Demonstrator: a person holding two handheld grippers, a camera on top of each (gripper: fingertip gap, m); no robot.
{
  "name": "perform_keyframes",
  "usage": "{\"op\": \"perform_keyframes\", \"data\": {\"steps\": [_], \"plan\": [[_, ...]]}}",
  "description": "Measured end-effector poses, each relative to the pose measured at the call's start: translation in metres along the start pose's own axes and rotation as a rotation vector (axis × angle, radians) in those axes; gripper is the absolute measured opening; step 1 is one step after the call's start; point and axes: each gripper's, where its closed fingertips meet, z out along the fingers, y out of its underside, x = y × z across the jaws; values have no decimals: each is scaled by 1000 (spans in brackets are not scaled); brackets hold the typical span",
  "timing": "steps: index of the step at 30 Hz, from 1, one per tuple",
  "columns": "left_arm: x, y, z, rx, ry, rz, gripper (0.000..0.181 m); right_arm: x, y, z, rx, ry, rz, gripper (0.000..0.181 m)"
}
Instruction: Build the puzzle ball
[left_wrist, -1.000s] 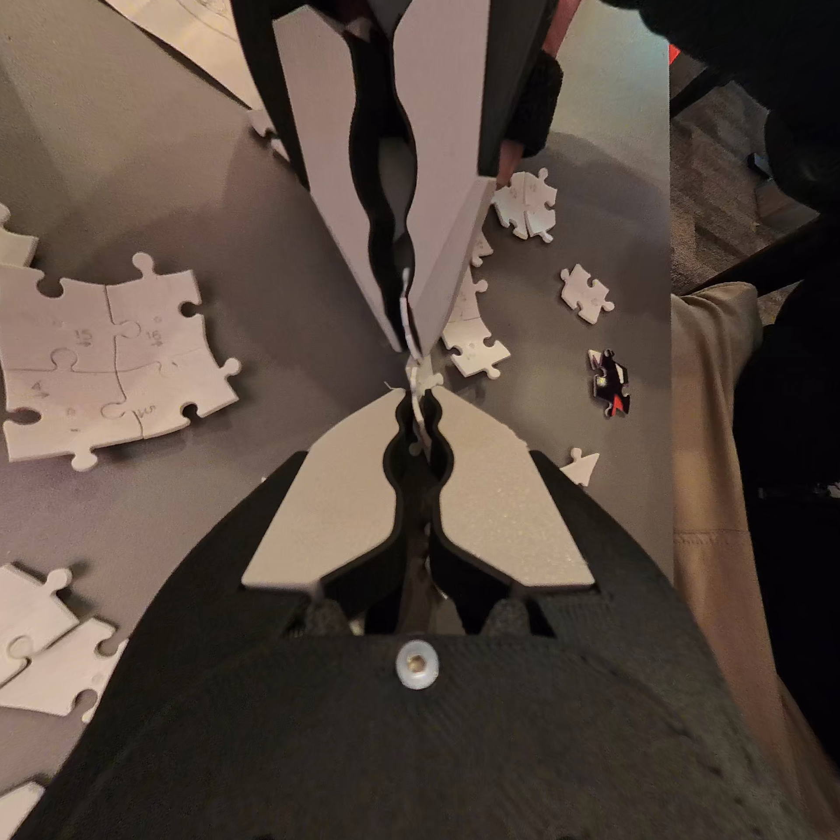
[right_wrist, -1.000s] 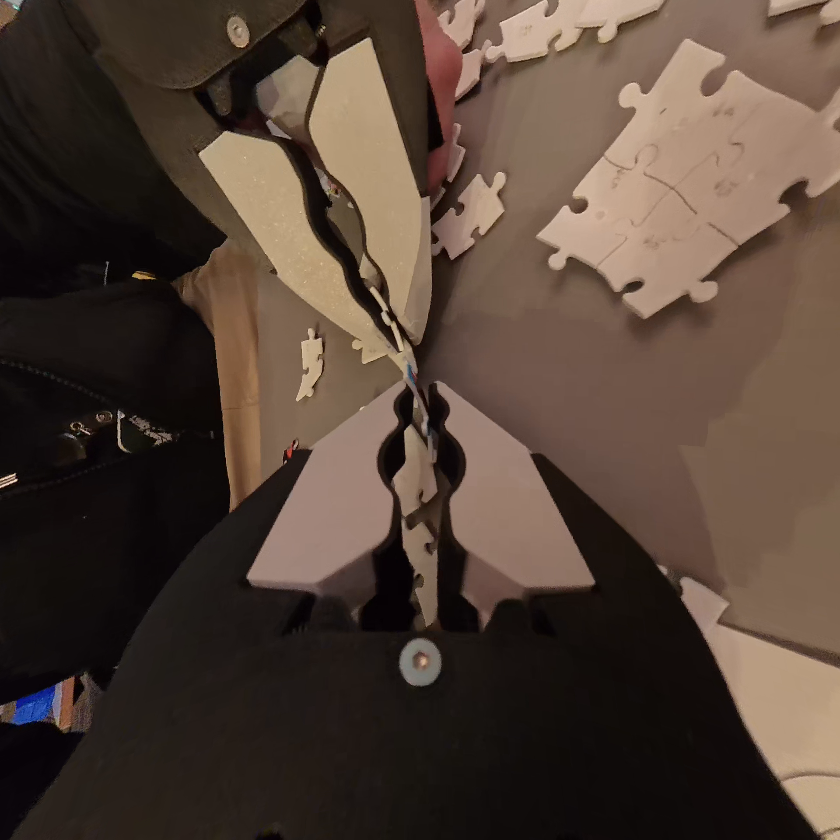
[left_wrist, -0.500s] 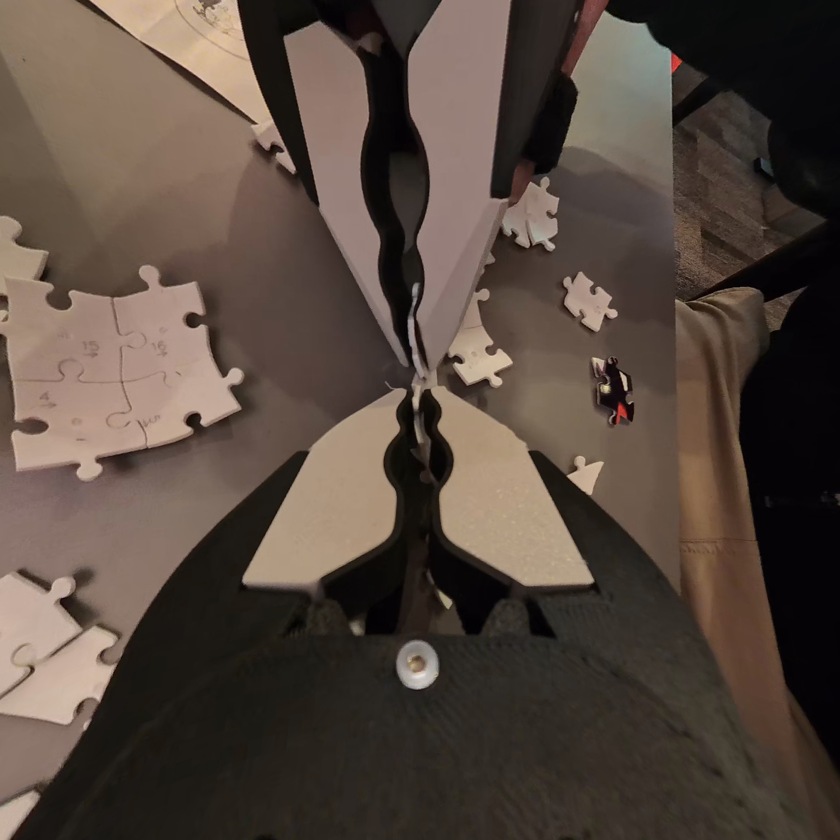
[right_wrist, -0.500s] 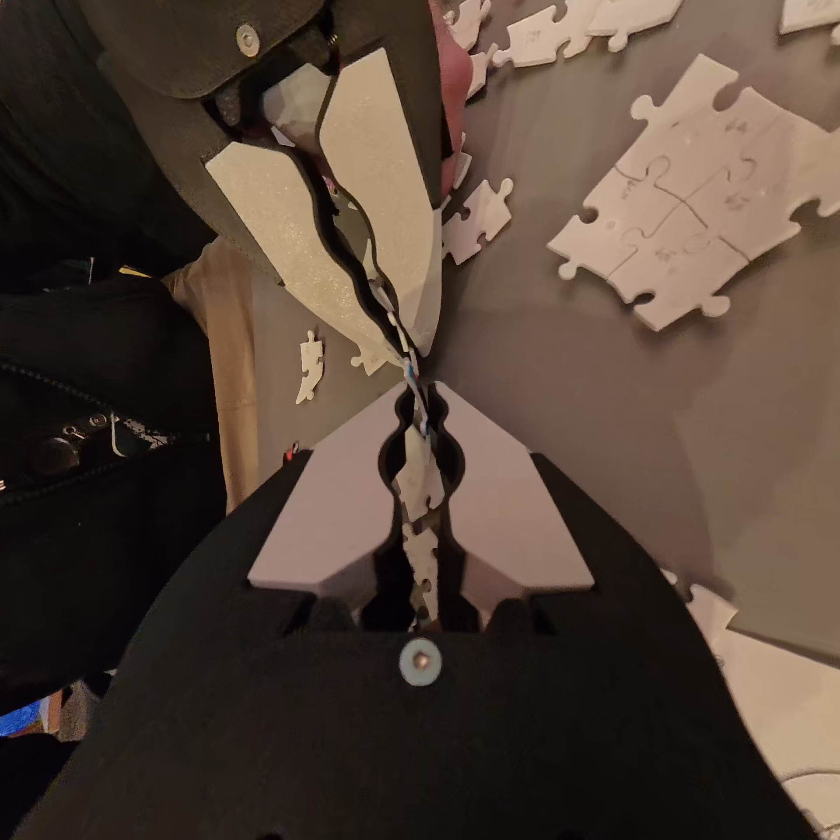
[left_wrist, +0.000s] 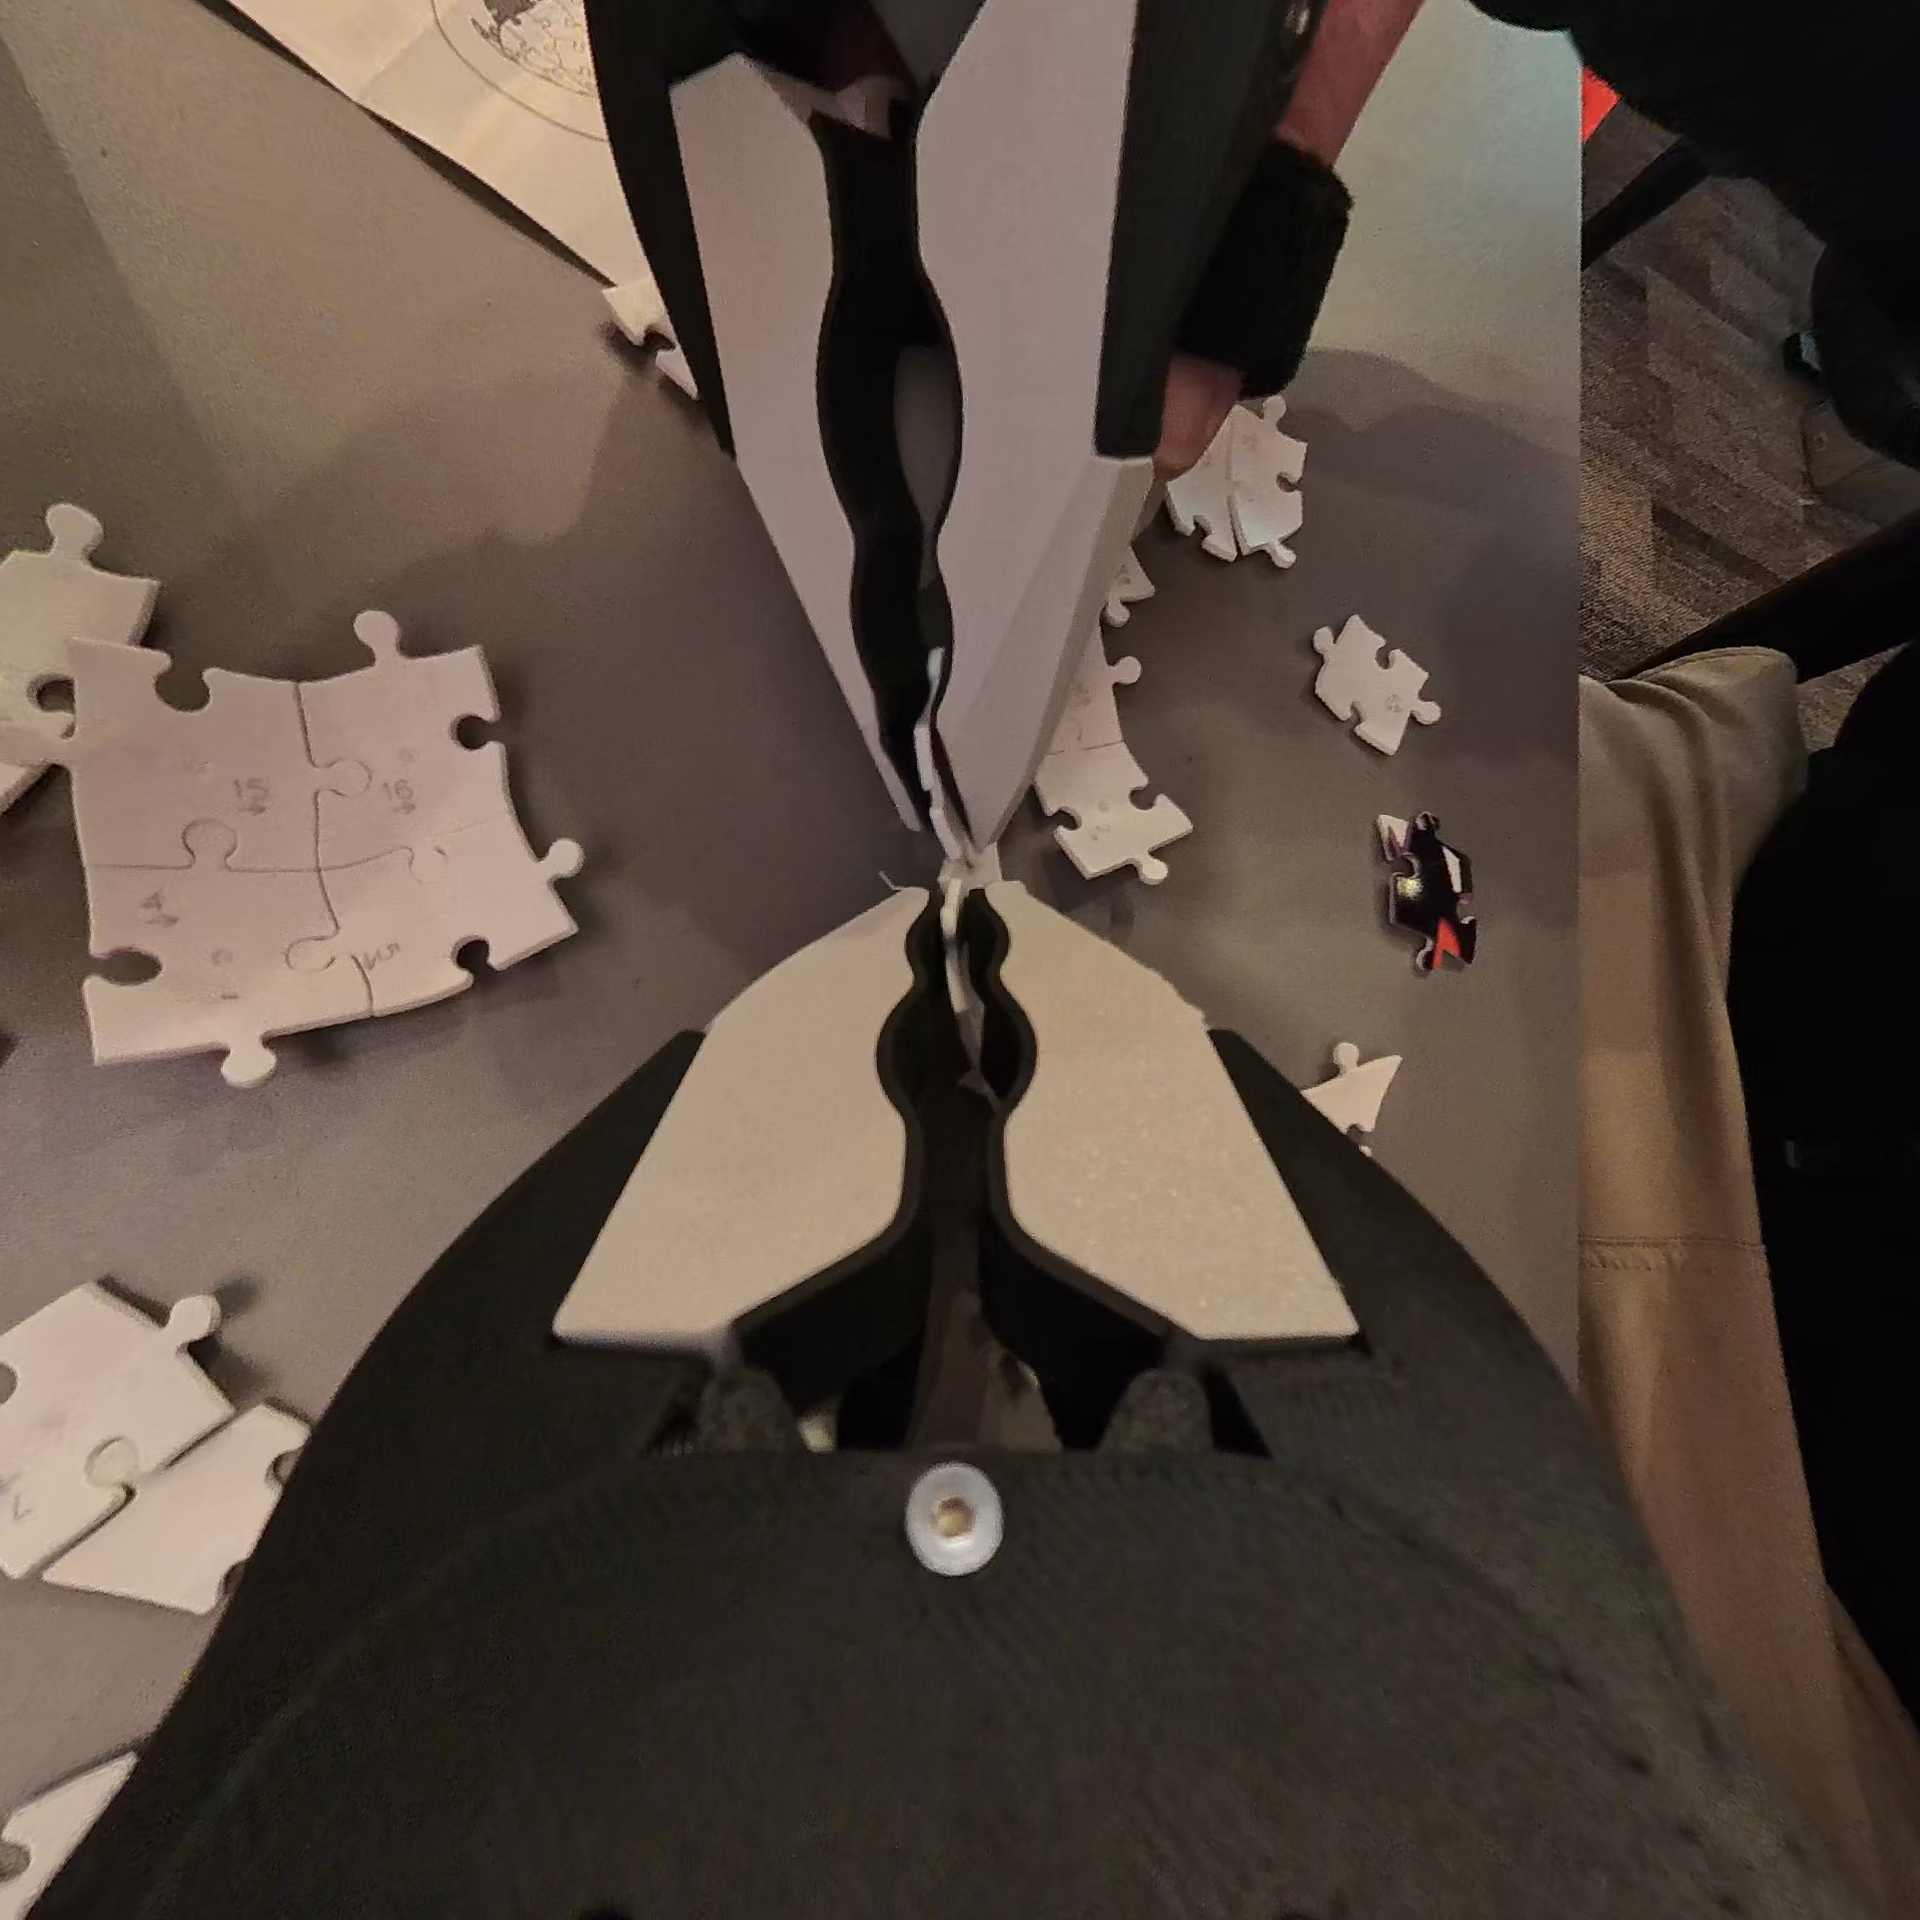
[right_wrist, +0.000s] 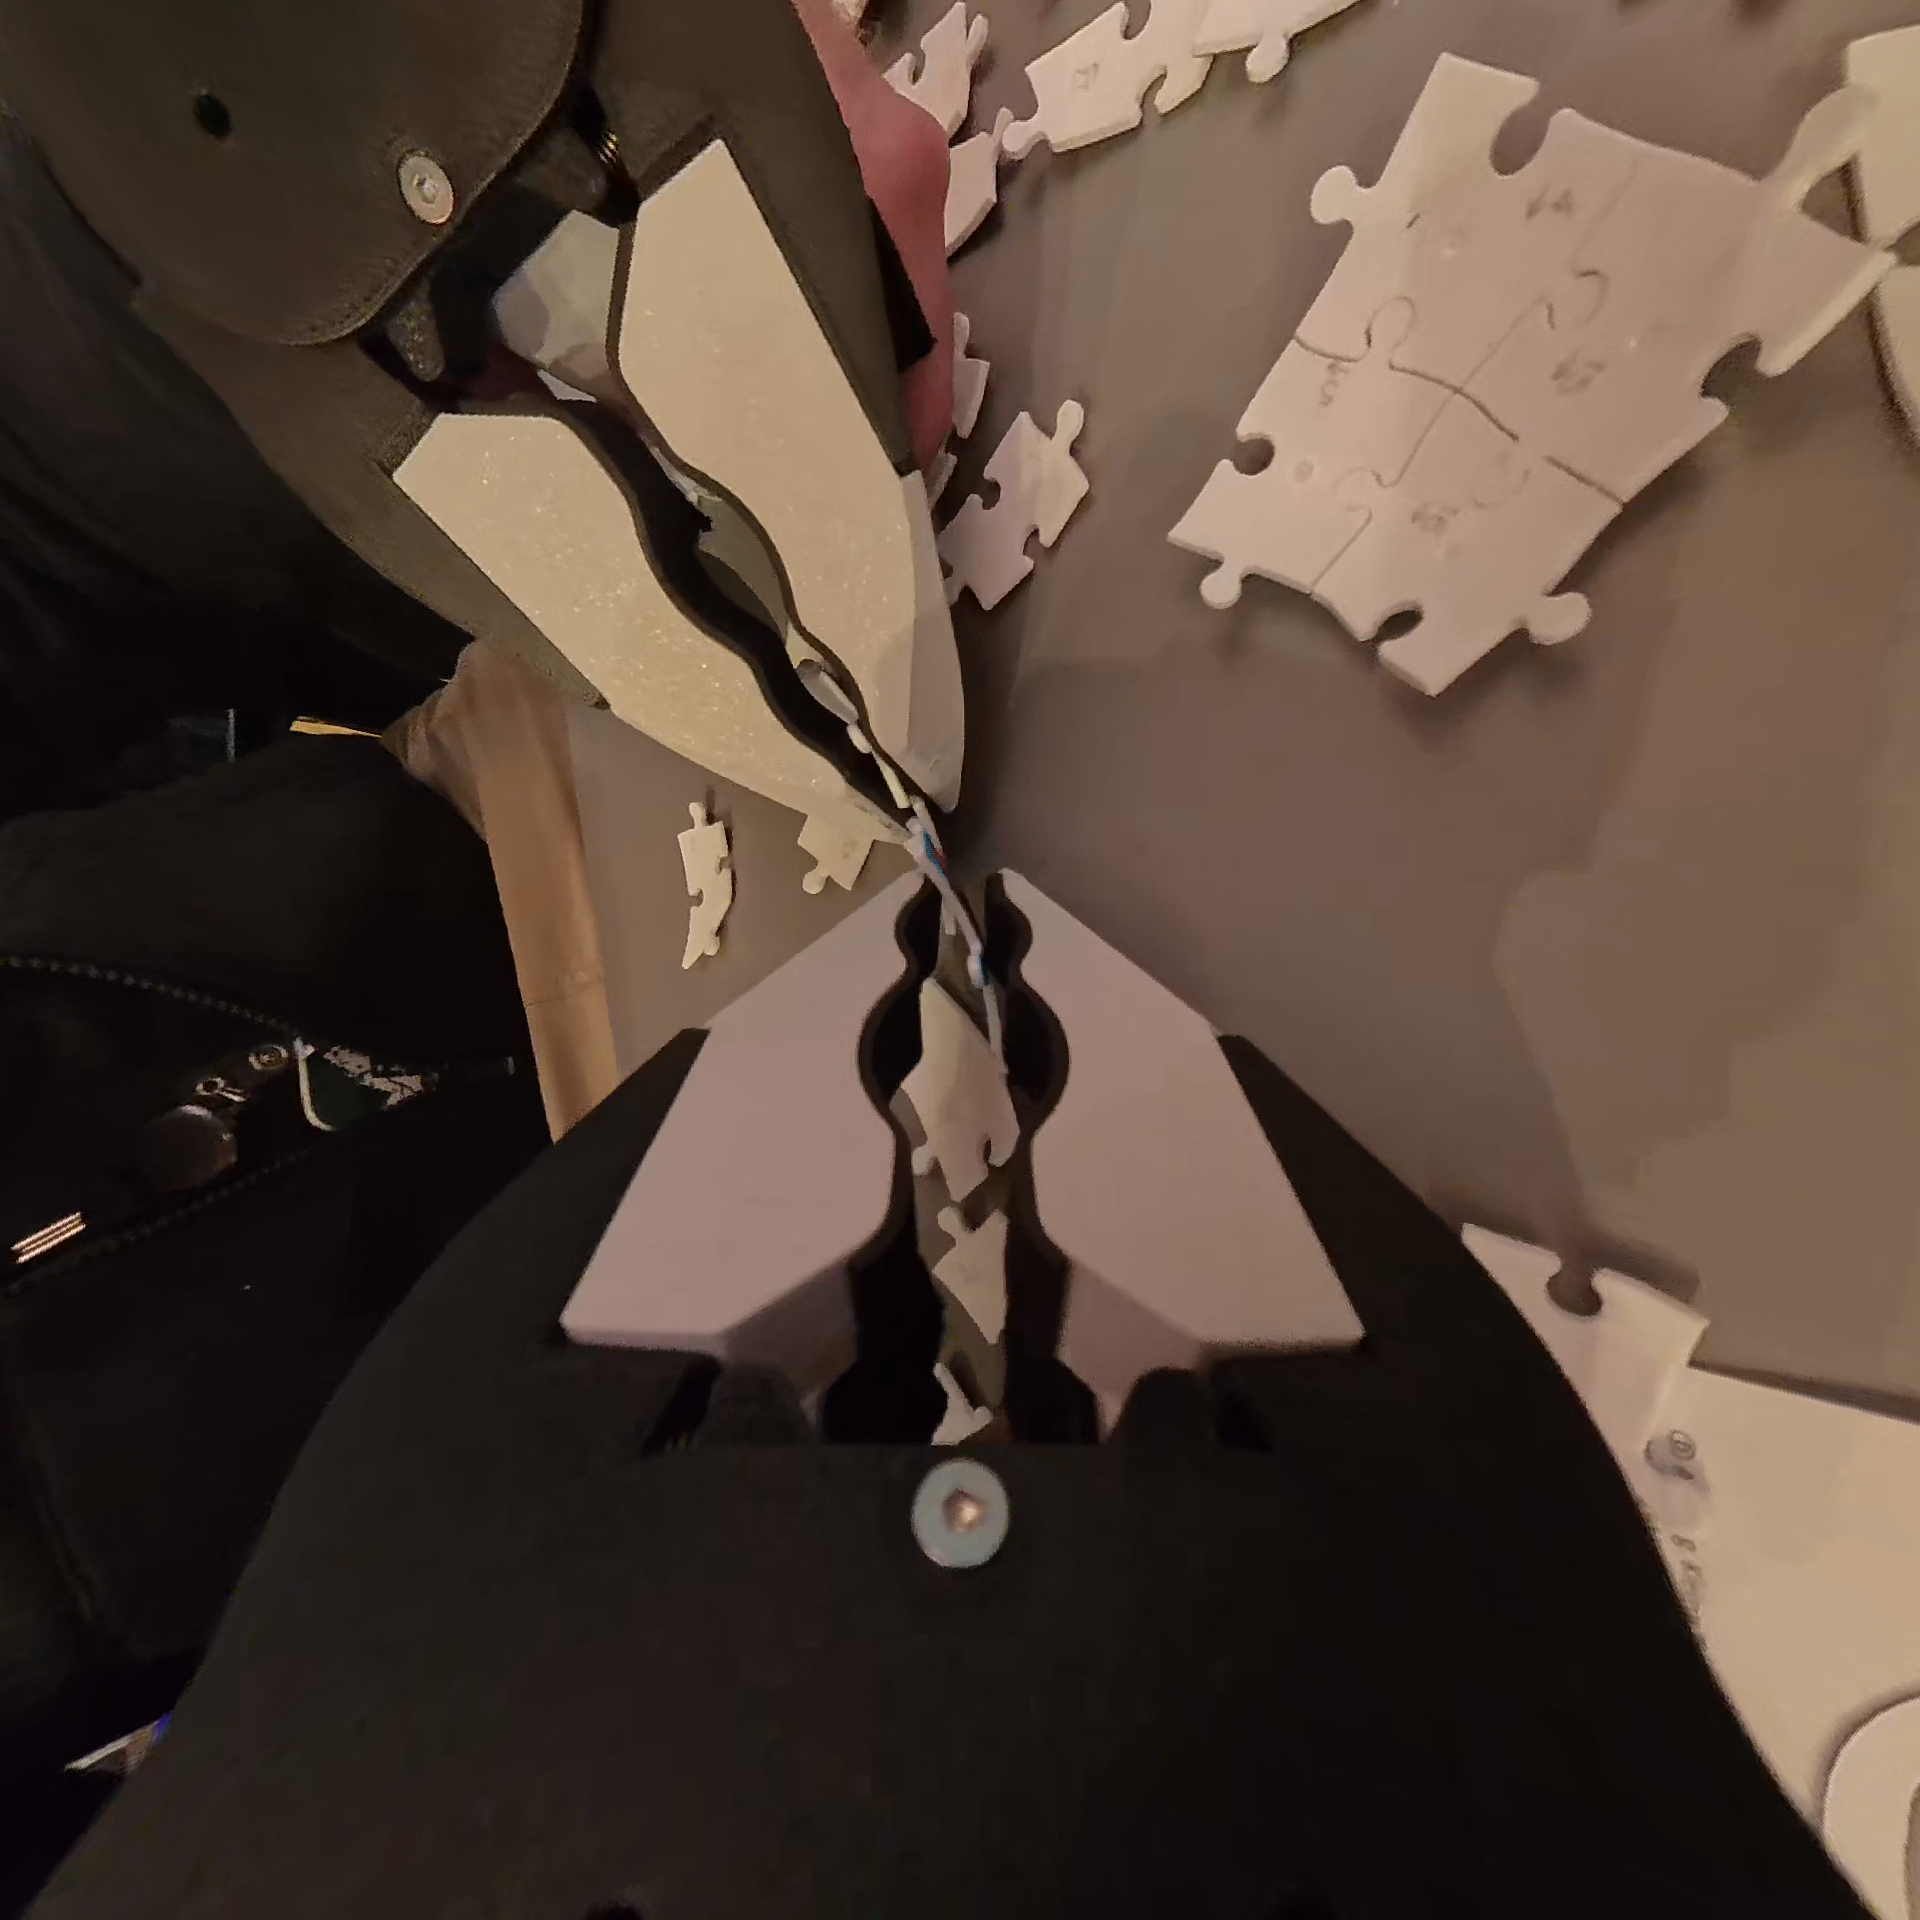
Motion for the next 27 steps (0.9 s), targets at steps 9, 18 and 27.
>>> {"op": "perform_keyframes", "data": {"steps": [9,18,27], "plan": [[-4,1,-1,2,-18,-24,5,3,-4,0,40,67,55,6],[-18,-3,-7,33,-72,-58,10,10,-9,-1,96,81,94,9],[-20,0,-8,6,-98,-26,9,13,-10,-2,115,92,120,9]]}}
